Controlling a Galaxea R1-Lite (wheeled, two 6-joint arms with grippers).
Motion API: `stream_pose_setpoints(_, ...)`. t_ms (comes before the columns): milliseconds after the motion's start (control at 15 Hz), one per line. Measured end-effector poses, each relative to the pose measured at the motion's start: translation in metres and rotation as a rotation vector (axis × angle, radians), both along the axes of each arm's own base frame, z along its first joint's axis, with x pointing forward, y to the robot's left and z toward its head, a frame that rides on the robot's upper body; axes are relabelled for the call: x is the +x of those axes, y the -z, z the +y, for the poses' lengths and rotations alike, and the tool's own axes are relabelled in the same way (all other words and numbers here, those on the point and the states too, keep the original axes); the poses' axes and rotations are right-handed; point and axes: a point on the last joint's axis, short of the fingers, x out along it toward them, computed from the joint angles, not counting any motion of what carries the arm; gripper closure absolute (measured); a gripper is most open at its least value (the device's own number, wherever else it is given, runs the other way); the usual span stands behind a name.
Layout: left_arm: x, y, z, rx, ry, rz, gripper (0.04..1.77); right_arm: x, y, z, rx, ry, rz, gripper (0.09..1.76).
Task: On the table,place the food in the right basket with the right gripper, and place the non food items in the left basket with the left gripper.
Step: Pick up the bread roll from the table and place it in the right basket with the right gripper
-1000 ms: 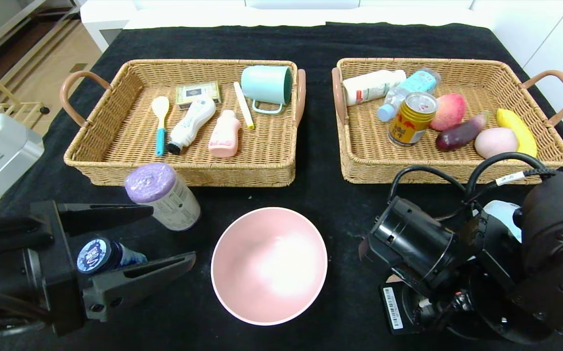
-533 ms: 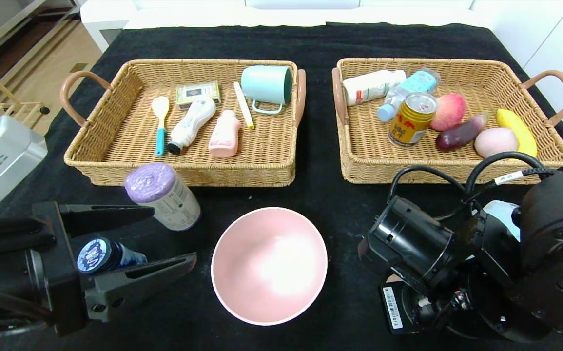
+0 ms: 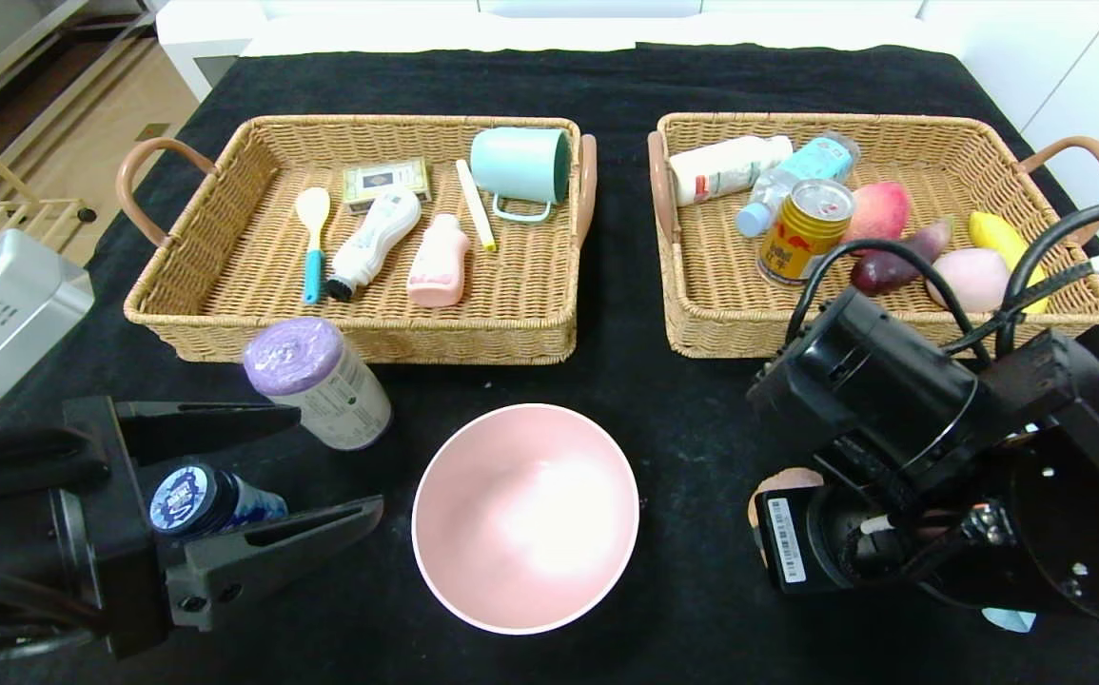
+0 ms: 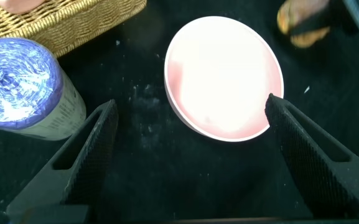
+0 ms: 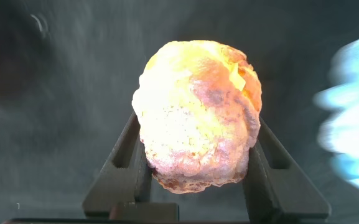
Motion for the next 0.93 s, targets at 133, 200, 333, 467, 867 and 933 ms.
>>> stream_pose_setpoints(133, 0.001, 0.001, 0.000, 0.001, 0.000, 0.004, 0.09, 0.002, -0.016, -0.003, -0.014, -0.002, -0.075, 0.99)
stream_pose_setpoints(200, 0.001, 0.001, 0.000, 0.002, 0.000, 0.005, 0.09, 0.003, -0.022, -0.005, -0.019, -0.013, -0.096, 0.99)
stream_pose_setpoints(333, 0.001, 0.001, 0.000, 0.002, 0.000, 0.005, 0.09, 0.008, -0.034, -0.010, -0.023, -0.027, -0.132, 0.99)
stream_pose_setpoints(467, 0.001, 0.001, -0.001, 0.003, 0.001, 0.006, 0.09, 0.017, -0.045, -0.018, -0.040, -0.031, -0.166, 0.99)
stream_pose_setpoints(867, 0.001, 0.002, -0.001, 0.005, 0.002, 0.006, 0.09, 0.045, -0.091, -0.044, -0.009, 0.028, -0.310, 0.99)
stream_pose_setpoints(933, 0.001, 0.002, -0.001, 0.005, 0.003, 0.006, 0.09, 0.050, -0.095, -0.046, -0.003, 0.032, -0.326, 0.99)
